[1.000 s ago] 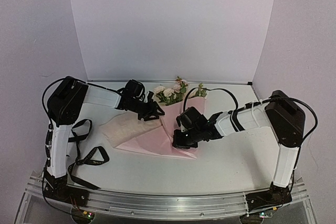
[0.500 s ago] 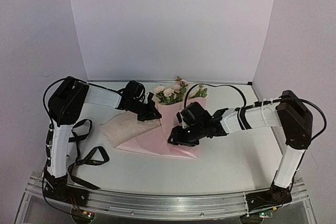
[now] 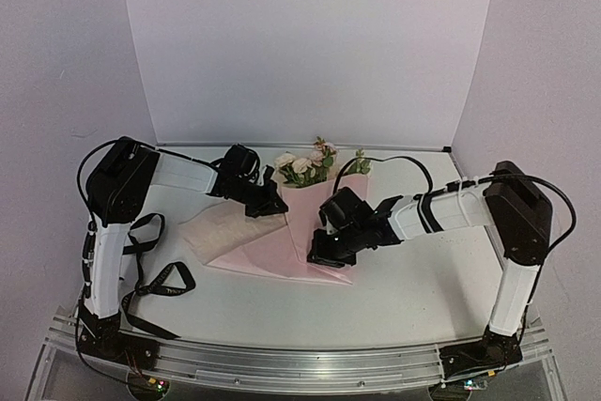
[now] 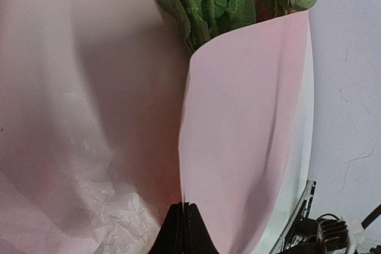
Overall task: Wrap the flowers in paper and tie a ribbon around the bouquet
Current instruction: Press the fold line on the 2/3-folded wrapping paper.
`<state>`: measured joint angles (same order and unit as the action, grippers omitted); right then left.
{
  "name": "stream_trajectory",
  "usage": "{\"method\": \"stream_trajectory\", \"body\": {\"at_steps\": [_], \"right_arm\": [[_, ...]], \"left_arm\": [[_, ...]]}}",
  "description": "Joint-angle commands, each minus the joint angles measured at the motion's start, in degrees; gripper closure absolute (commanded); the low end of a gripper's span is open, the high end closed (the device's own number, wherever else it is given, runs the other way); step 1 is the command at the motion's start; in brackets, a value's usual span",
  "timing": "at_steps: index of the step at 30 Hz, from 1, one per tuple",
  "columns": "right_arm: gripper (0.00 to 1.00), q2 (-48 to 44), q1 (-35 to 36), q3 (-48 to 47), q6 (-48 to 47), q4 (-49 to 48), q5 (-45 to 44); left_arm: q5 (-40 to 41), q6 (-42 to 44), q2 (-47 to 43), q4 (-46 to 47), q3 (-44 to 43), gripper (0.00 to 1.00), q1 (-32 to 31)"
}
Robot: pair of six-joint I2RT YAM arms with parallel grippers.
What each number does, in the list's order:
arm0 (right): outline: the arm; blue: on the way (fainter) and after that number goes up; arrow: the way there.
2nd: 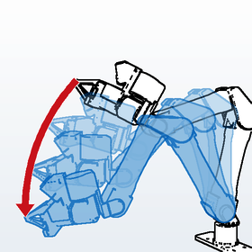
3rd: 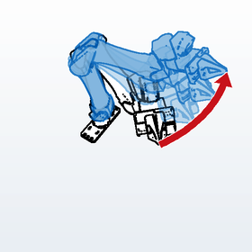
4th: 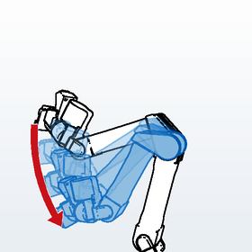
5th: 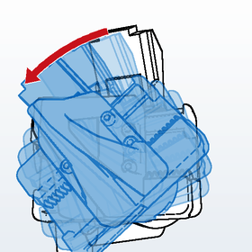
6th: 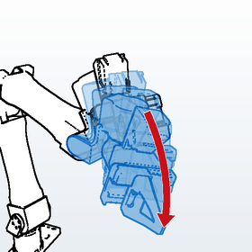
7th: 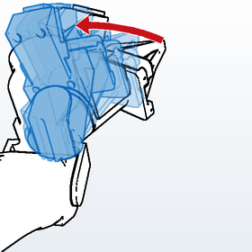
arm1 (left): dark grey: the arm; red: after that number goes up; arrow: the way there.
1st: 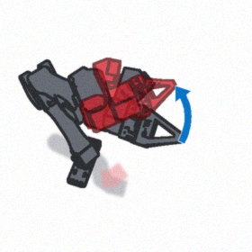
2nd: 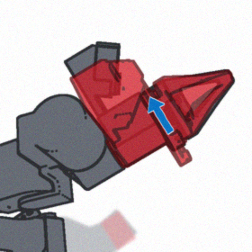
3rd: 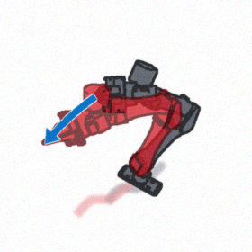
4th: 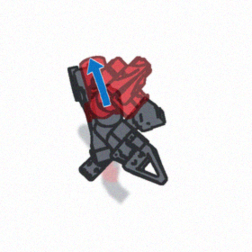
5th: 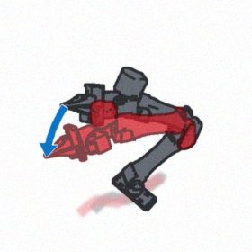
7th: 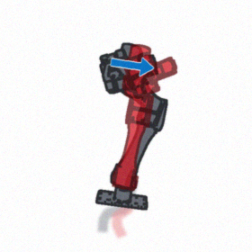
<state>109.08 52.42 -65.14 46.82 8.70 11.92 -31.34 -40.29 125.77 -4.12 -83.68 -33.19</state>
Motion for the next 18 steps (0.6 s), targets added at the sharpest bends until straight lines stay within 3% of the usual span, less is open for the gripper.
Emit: {"method": "stream_trajectory", "body": {"at_steps": [1, 3, 6, 8, 12, 18], "right_arm": [[0.81, 3.1, 0.0, -1.8, 0.6, 0.8, -1.2], [0.82, 3.8, 0.0, -1.9, 0.7, 0.9, -1.3], [0.82, 3.7, 0.0, -1.7, 1.0, 1.2, -1.9], [0.82, 3.5, 0.0, -1.8, 0.9, 2.3, -2.4], [0.83, 3.2, 0.0, -1.9, 0.3, 4.8, -3.4], [0.83, 3.8, 0.0, -2.1, -0.5, 6.3, -3.3]], "left_arm": [[0.7, 1.2, -1.1, 0.2, -1.2, 0.98, 0.2], [1.3, 1.0, -1.6, 0.2, -0.9, 0.95, 0.2], [3.0, -0.1, -3.7, 0.0, 0.8, 0.82, 0.3], [5.2, -1.2, -7.0, 0.1, 2.8, 0.65, 0.3], [11.4, -6.5, -16.7, -0.8, 10.7, 0.54, 0.7], [19.8, -22.9, -34.7, -0.6, 30.6, 0.52, 0.7]]}}
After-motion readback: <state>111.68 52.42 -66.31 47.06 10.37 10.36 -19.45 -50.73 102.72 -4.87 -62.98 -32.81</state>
